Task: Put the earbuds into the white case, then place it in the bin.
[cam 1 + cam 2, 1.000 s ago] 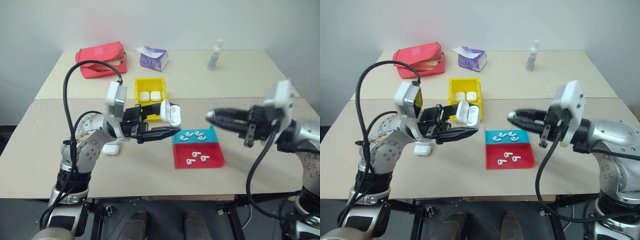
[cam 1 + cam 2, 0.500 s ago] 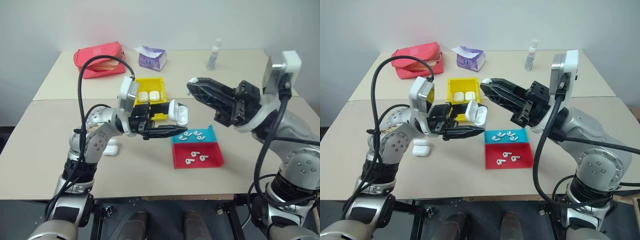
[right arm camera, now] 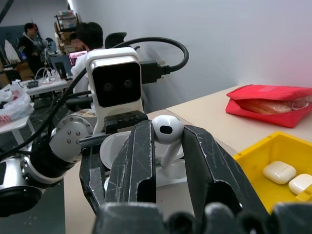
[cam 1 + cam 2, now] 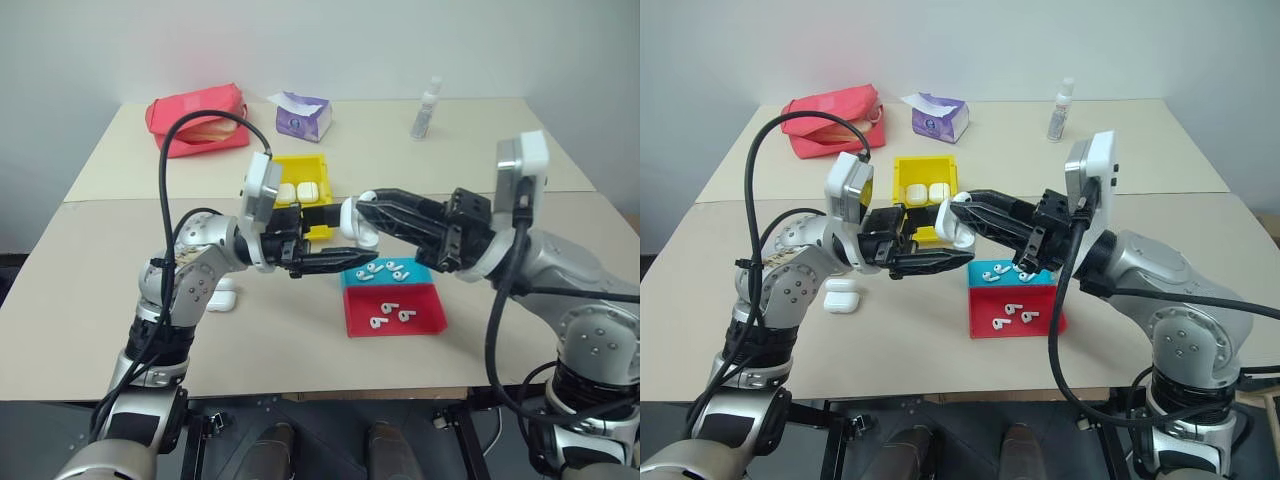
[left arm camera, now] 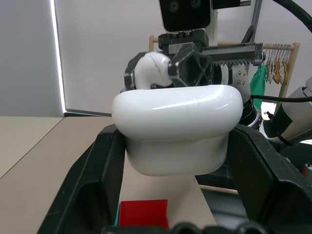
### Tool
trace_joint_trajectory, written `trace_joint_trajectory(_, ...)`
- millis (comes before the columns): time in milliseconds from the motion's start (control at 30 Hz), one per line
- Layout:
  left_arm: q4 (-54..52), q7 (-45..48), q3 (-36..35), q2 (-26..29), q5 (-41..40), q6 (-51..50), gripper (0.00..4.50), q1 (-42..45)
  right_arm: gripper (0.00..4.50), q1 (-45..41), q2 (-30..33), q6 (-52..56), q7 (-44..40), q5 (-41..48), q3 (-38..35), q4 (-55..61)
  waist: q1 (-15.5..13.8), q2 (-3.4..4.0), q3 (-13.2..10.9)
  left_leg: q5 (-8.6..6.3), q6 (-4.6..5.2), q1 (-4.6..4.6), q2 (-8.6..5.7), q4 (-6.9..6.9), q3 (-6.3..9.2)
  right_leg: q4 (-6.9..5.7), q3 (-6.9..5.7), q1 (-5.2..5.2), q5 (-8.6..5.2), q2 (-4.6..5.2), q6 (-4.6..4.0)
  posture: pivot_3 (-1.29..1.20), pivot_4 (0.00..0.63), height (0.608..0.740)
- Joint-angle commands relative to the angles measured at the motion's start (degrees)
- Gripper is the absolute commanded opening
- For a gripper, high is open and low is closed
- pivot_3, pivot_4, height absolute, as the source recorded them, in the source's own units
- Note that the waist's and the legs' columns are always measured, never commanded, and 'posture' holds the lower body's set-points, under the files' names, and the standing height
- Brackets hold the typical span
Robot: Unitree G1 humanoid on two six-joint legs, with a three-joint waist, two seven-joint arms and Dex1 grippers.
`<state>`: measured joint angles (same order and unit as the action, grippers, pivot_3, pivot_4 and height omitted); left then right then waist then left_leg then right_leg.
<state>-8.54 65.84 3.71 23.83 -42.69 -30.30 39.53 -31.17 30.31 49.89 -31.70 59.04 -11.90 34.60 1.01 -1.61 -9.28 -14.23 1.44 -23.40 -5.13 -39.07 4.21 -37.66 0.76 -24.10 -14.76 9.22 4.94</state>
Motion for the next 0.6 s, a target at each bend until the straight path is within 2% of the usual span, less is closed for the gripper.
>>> trace_joint_trajectory(33, -2.87, 0.01, -1.07, 0.21, -0.18, 1.24, 2.83, 0.89, 0.62, 0.33, 1.10, -2.77, -0.61, -1.83, 0.67, 0.19, -0.01, 0.00, 0.00, 0.00, 0.00, 0.00, 0.00, 0.00, 0.00, 0.00, 0.00, 0.00, 0.00, 0.00, 0.00, 0.00, 0.150, 0.740)
trace_joint_trajectory(433, -4.11, -0.33, -1.64, -0.06, 0.29, 2.34, 2.83, -0.20, 0.62, 0.82, 5.15, -6.40, -5.48, -5.43, 2.38, -1.55, -0.02, 0.00, 0.00, 0.00, 0.00, -0.01, 0.00, 0.01, -0.01, 0.01, 0.00, -0.01, 0.00, 0.00, 0.00, 0.00, 0.150, 0.740)
trace_joint_trajectory(567, -4.00, -0.31, -1.66, -0.22, 0.69, 2.83, 2.83, -0.37, 2.04, 0.91, 6.37, -6.93, -8.19, -4.91, 2.85, -1.73, -0.04, 0.00, 0.00, 0.00, 0.00, 0.00, 0.00, 0.00, -0.01, 0.02, 0.00, 0.01, 0.00, 0.00, 0.00, 0.00, 0.150, 0.740)
trace_joint_trajectory(600, -3.93, -0.31, -1.61, -0.28, 0.73, 3.02, 2.83, -0.39, 2.25, 0.91, 6.43, -7.06, -8.27, -5.02, 2.95, -1.74, -0.05, 0.00, 0.00, 0.00, 0.00, 0.00, 0.00, 0.00, -0.01, 0.01, 0.00, 0.01, 0.00, 0.00, 0.00, 0.00, 0.150, 0.740)
